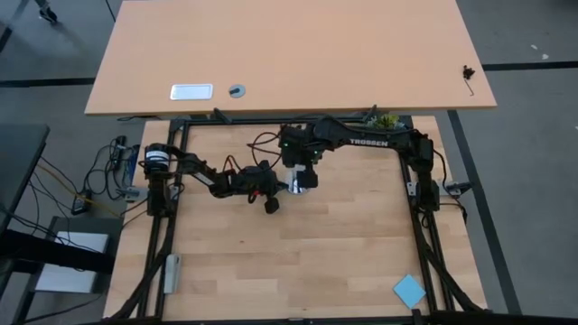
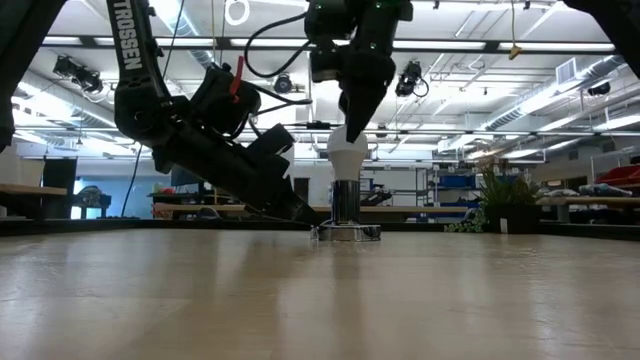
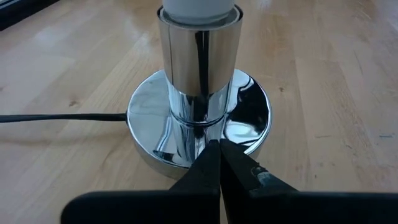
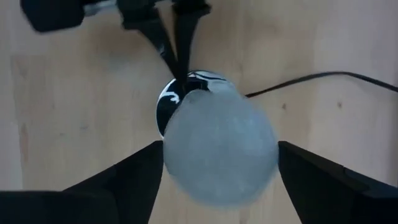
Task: Screw lightbulb
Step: Remove the lightbulb from the lamp socket
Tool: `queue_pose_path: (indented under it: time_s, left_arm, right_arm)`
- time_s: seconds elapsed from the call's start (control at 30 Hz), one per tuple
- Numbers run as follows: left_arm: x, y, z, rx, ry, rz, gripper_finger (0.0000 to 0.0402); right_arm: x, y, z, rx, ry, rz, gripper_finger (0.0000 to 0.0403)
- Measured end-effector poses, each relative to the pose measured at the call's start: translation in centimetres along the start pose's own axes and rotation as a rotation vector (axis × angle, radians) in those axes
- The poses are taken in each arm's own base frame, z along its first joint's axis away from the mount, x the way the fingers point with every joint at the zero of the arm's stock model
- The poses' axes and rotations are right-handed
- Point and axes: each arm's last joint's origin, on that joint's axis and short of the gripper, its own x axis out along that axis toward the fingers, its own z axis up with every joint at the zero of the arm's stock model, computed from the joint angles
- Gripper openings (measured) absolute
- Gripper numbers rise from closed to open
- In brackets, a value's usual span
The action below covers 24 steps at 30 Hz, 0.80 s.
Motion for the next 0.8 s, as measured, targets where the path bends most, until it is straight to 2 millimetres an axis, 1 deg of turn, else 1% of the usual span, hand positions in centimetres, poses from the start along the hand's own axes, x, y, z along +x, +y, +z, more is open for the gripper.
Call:
queue_pose_path:
  time_s: [0.23,0.33,0.47,0.53,0.63,0.8]
  left_arm:
    - [0.0,0.0,0.0,0.001,0.000,0.000,0.0002]
    - [0.0,0.0,0.0,0.001,0.000,0.000,0.0002]
    - [0.0,0.0,0.0,0.001,0.000,0.000,0.0002]
    - [0.0,0.0,0.0,0.001,0.000,0.000,0.0002]
    - [0.0,0.0,0.0,0.000,0.000,0.000,0.0002]
    - [0.0,0.0,0.0,0.000,0.000,0.000,0.0002]
  right_arm:
    - [-1.6,0.2,0.8,0.159,-0.049,-0.012,0.0340]
    - [-2.1,0.4,1.1,0.305,-0.074,-0.010,0.0346]
    - [-2.2,0.6,1.2,0.527,-0.080,-0.022,0.0348]
    - [-2.2,0.6,1.1,0.568,-0.076,-0.039,0.0347]
    - [-2.2,0.7,1.1,0.576,-0.079,-0.075,0.0347]
    - [-2.2,0.8,1.2,0.653,-0.082,-0.070,0.0347]
